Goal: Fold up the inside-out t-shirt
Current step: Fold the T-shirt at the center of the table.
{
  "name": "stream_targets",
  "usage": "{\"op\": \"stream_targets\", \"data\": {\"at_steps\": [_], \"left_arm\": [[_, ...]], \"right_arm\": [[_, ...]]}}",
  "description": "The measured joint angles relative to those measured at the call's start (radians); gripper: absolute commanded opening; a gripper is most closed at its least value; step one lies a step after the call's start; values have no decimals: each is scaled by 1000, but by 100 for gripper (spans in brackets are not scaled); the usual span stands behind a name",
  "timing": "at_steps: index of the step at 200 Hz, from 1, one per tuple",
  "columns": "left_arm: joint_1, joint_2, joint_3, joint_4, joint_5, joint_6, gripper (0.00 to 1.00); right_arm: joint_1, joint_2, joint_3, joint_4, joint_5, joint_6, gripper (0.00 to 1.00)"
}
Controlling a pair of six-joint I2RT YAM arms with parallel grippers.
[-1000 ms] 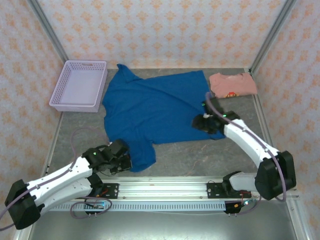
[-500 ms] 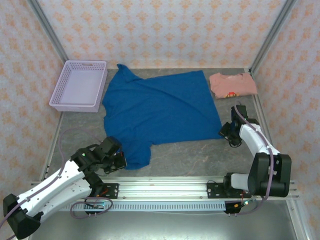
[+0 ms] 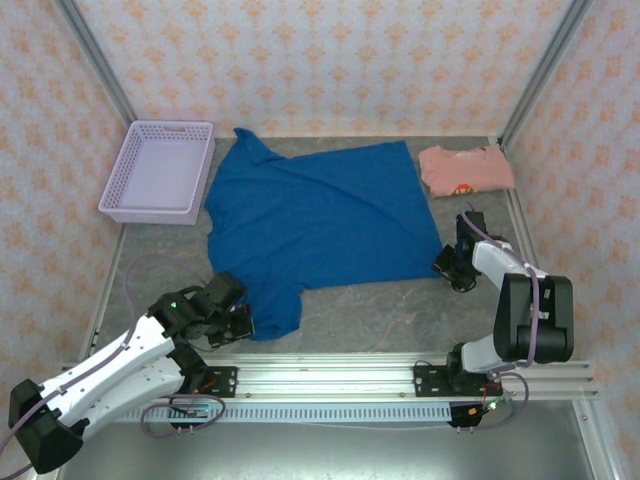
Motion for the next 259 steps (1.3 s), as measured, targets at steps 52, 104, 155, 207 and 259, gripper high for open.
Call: {"op": "stream_targets", "data": {"at_steps": [52, 104, 155, 207, 259], "left_arm": [[27, 0, 59, -24, -2, 32, 0], [80, -23, 198, -146, -37, 103, 0], [97, -32, 364, -283, -77, 158, 0], [111, -49, 412, -398, -113, 183, 0], [151, -46, 431, -447, -127, 202, 0]], "right_arm": [[-9, 8, 1, -11, 23, 3, 9], [-6, -55, -7, -15, 15, -4, 0], [-6, -218, -58, -83, -21, 11, 0], [-5, -396, -95, -168, -34, 70, 0], [21, -514, -103, -230, -33, 138, 0]]}}
